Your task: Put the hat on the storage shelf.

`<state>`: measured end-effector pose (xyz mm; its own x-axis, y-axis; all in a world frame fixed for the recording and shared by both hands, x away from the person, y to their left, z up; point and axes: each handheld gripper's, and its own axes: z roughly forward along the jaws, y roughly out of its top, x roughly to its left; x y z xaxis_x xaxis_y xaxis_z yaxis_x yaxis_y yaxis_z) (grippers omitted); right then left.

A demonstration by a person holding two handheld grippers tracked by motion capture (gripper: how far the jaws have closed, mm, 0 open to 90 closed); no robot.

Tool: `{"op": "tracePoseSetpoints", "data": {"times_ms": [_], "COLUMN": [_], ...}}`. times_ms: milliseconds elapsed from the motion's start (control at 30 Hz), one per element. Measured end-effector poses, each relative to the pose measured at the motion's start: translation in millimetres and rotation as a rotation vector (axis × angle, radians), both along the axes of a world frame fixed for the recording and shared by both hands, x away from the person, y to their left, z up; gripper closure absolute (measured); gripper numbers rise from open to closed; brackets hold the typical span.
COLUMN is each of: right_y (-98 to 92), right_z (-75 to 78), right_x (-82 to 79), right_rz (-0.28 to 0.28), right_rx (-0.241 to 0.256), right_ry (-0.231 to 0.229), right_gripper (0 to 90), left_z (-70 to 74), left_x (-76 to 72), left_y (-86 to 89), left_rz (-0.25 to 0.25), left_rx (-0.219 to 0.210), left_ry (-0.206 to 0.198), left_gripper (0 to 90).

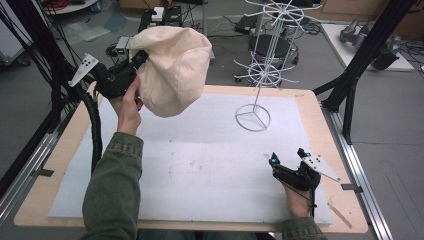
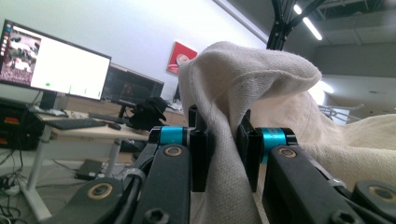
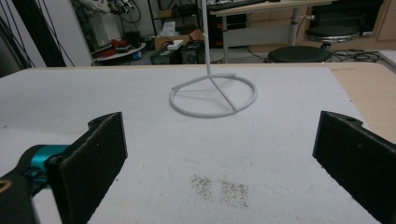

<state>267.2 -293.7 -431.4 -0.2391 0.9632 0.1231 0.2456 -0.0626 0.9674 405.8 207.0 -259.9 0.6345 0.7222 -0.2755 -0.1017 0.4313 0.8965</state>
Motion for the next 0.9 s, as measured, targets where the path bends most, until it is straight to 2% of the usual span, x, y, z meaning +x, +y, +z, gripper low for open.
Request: {"op": "tracePoseSetpoints", "data": {"times_ms": [233,533,667,767,900], "right_y": [1.0,1.4,2.5,2.7,2.2], "right_z": [0.6,0.9,0.8,0.9,1.1], "right_x": [-1.4,-2.4,-2.5,-2.6,-3.0], "right_rz": [0.005,0.01,0.017,0.017,0.018], "right_rx": [-0.003,-0.005,-0.022,-0.017,-0.016], "right_ry": [-0.003,-0.007,-0.012,-0.014,-0.014], "right_gripper": [2.0,2.0,2.0,2.0,2.0], "left_z": [13.2,33.9,44.8,53.6,59.8], "left_x": [8.0,14.1,13.7,16.0,19.3], "left_y": [-7.7,-30.6,-43.7,-53.8,-64.5], "left_rz": [-0.009,-0.002,0.02,0.035,0.027], "left_rx": [-0.07,-0.065,-0.038,-0.015,-0.028], "left_ry": [-0.028,-0.063,-0.088,-0.097,-0.104], "left_gripper": [79.0,79.0,79.0,79.0,78.9]}}
